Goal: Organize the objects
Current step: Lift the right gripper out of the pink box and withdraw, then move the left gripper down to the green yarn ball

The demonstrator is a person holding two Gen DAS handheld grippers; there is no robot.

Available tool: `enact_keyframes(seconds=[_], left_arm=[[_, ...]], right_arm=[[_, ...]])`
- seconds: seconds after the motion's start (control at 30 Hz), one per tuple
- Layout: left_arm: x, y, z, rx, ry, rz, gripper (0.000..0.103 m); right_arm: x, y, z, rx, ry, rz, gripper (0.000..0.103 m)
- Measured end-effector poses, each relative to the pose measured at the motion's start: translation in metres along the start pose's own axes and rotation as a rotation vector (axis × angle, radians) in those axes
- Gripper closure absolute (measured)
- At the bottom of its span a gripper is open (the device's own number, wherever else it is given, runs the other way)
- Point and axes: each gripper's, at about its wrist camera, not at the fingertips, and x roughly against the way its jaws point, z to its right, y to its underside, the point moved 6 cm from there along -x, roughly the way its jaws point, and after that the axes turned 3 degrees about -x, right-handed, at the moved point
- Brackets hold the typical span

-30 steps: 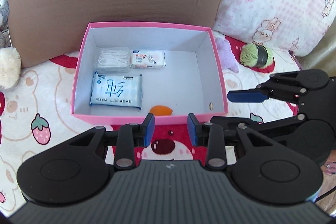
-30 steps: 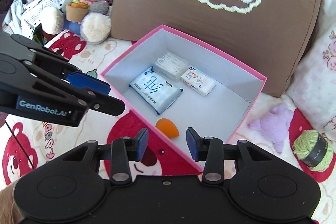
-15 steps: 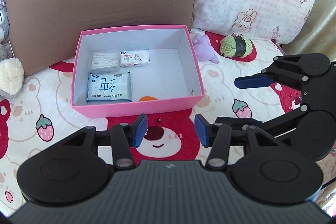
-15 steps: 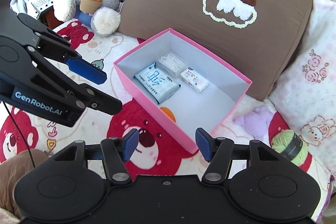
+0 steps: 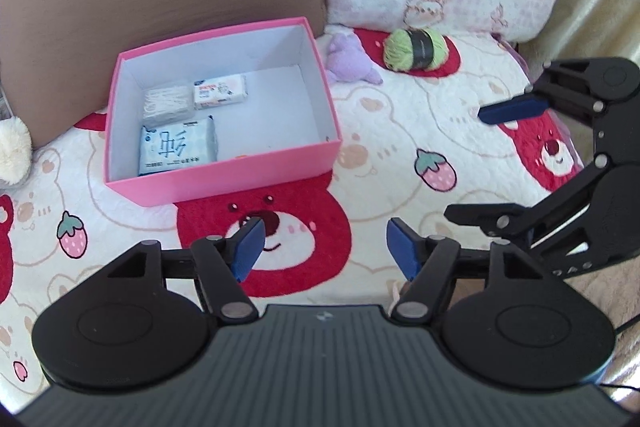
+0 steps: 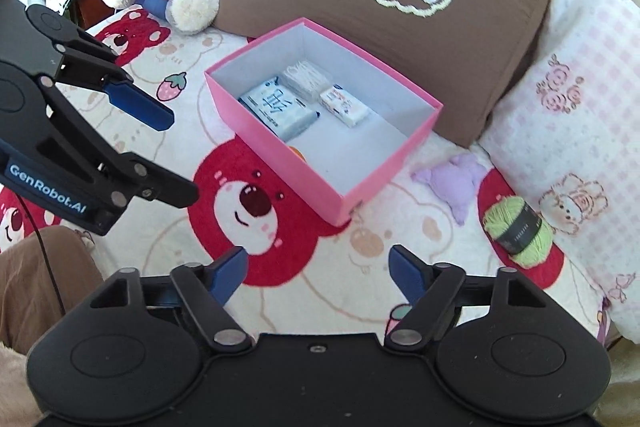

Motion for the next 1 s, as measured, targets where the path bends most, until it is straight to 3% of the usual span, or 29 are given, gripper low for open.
enact_keyframes(seconds=[0.2,0.27,0.4,0.57,0.7,0.8,1.0], left_arm=[[-0.017,-0.001,0.025,-0.023,0.019,-0.051,0.032],[-0.021,-0.005,0.031,-0.025,0.015,-0.058,0.021],[-0.029,-0.013,0.044,-0.036,0.033,-0.059,0.019],[-0.038,-0.023,0.054,-0.038,0.047,-0.054,0.009],[-0.047,-0.034,0.063,-0.073,0.051,-0.084,0.008],[-0.048,-0.043,0.072,-0.078,0.050,-0.072,0.008],[-0.046,-0.069,0.081,-0.052,0.048,0.007,0.008]], right_arm=[[0.000,0.021,0.026,-0.052,0.011,-0.002,0.017],[-0.001,0.027,0.036,-0.068,0.017,0.003,0.017],[-0.003,0.041,0.053,-0.102,0.004,0.002,0.016],[-0.004,0.051,0.074,-0.123,0.011,0.015,0.015],[-0.004,0.054,0.090,-0.122,0.051,0.048,0.012],[-0.004,0.054,0.102,-0.137,0.115,0.085,0.012],[0.000,0.054,0.112,-0.153,0.110,0.150,0.012]])
